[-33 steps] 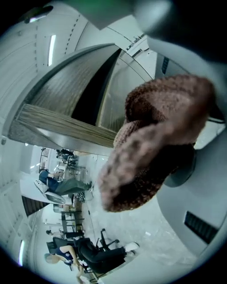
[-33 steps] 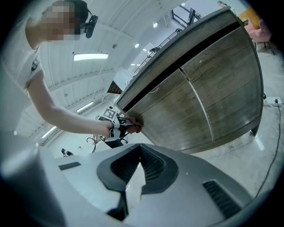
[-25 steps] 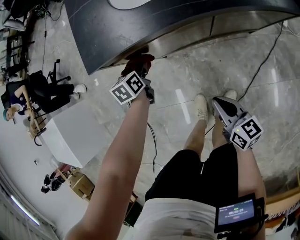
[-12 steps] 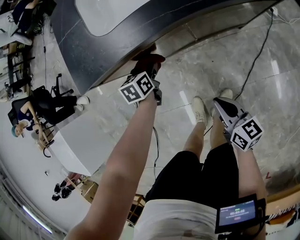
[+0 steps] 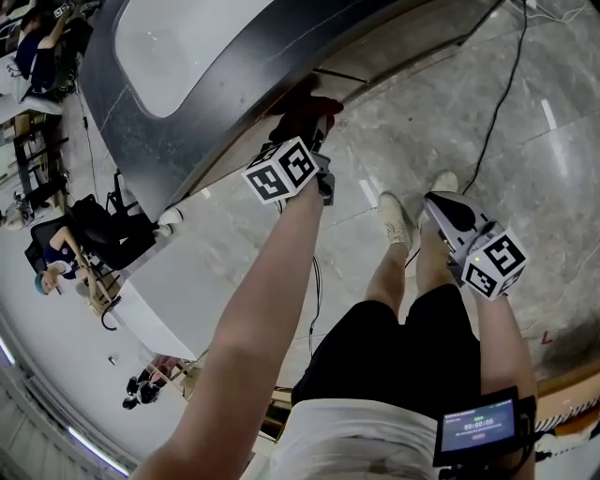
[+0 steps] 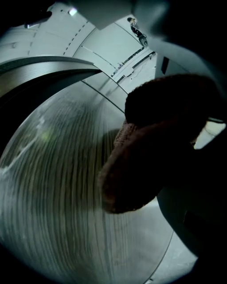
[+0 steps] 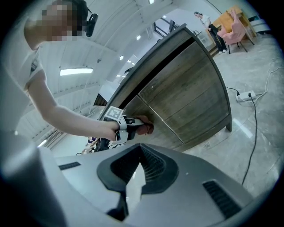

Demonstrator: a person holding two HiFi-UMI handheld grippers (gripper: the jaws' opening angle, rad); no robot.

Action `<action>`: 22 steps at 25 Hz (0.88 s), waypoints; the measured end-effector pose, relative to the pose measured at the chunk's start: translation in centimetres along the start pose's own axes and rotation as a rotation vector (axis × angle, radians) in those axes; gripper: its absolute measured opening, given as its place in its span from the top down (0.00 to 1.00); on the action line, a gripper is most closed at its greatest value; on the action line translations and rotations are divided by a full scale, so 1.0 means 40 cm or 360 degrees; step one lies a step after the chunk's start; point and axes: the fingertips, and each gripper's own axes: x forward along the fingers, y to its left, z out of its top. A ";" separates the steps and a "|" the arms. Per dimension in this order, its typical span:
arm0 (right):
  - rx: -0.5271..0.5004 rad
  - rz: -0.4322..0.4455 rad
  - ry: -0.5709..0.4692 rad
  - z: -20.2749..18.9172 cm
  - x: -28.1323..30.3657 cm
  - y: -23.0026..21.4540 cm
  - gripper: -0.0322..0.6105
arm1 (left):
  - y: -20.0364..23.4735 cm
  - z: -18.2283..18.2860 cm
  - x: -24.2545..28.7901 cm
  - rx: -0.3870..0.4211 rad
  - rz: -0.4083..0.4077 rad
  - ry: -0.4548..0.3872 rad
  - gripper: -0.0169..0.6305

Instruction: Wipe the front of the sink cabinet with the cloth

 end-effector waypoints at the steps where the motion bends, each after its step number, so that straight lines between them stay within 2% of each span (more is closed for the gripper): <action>1: -0.0001 0.0002 0.0009 0.001 -0.005 -0.005 0.93 | -0.016 0.003 0.012 -0.0002 -0.0020 0.0000 0.78; 3: -0.0013 0.0015 0.0030 0.010 -0.013 -0.012 0.93 | -0.049 0.013 0.034 0.0013 -0.0049 -0.0005 0.78; 7: -0.0011 0.0046 0.0050 0.022 -0.016 -0.017 0.93 | -0.110 0.014 0.078 0.0152 -0.0094 -0.0010 0.78; 9: -0.0018 0.0063 0.0060 0.014 0.000 -0.012 0.93 | -0.121 0.000 0.105 0.0165 -0.0121 0.0004 0.78; 16: -0.0069 0.0163 0.0215 -0.024 0.006 0.000 0.93 | -0.135 -0.025 0.170 -0.0030 -0.0167 0.0013 0.78; 22: -0.0080 0.0211 0.0314 -0.067 0.029 0.036 0.93 | -0.060 -0.042 0.140 -0.0124 -0.0122 -0.0012 0.78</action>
